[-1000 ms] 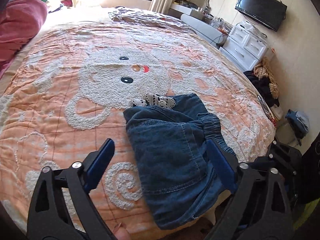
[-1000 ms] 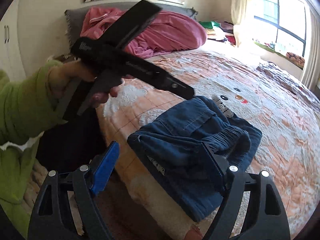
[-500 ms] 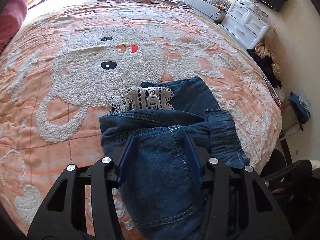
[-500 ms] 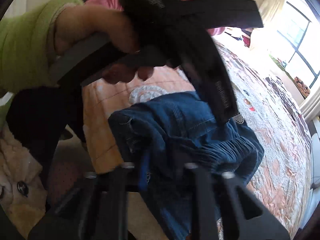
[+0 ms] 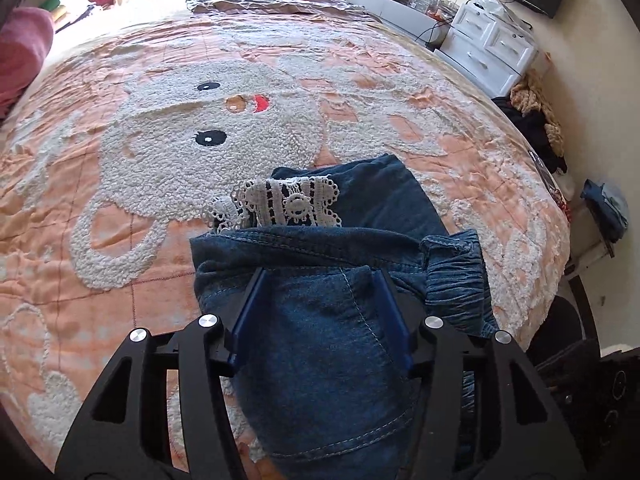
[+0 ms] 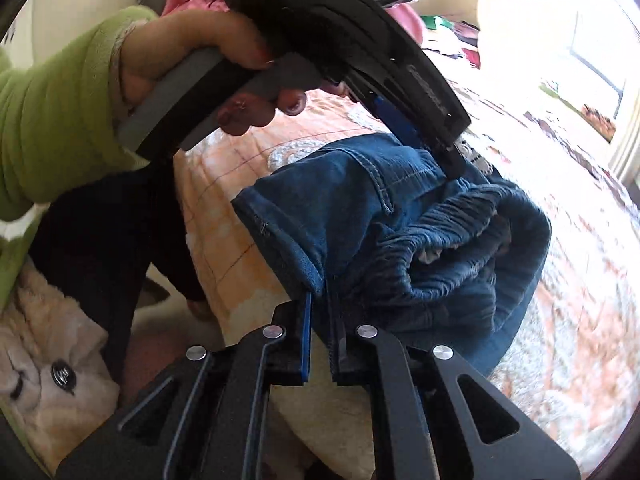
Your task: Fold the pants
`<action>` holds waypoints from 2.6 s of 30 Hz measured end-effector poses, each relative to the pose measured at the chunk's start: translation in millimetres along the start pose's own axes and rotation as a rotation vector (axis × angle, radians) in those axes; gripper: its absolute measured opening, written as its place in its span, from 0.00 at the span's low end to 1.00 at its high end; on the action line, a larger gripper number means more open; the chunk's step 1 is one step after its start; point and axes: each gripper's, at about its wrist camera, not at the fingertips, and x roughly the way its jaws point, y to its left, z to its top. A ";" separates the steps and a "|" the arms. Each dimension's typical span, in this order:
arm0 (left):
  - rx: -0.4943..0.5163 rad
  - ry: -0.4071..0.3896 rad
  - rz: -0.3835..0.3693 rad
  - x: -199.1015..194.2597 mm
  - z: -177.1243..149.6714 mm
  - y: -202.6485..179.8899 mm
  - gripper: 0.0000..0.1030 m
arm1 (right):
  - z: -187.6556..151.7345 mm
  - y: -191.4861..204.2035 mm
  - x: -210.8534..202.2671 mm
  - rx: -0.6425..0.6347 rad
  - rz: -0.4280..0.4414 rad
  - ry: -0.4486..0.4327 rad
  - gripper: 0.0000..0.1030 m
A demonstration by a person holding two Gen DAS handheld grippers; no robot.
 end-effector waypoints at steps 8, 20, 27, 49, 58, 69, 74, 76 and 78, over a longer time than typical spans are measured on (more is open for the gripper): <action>0.004 -0.018 0.017 -1.1 -1.0 -2.0 0.47 | -3.5 2.0 -7.8 0.095 0.010 -0.031 0.17; 0.010 -0.030 0.029 -3.2 -2.6 -5.7 0.52 | 0.6 9.5 -14.3 0.136 0.058 -0.063 0.48; 0.010 -0.038 0.029 -6.7 -3.2 -7.0 0.57 | 3.4 12.2 -31.3 0.177 0.057 -0.111 0.57; -0.020 -0.112 0.044 -47.7 -10.4 -11.0 0.79 | -1.8 -7.2 -79.4 0.309 -0.069 -0.192 0.84; -0.030 -0.170 0.076 -79.2 -25.6 -12.4 0.90 | -1.5 -15.9 -90.7 0.356 -0.124 -0.215 0.89; -0.065 -0.203 0.140 -97.5 -49.4 -6.4 0.91 | -6.7 -35.4 -98.1 0.473 -0.206 -0.215 0.90; -0.086 -0.196 0.133 -95.3 -57.8 -5.2 0.91 | -14.9 -51.2 -97.3 0.566 -0.257 -0.185 0.90; -0.090 -0.192 0.139 -92.5 -60.2 -4.1 0.91 | -19.2 -57.6 -96.7 0.599 -0.272 -0.179 0.90; -0.094 -0.184 0.136 -89.1 -62.1 -3.6 0.91 | -22.5 -62.3 -95.5 0.622 -0.278 -0.172 0.90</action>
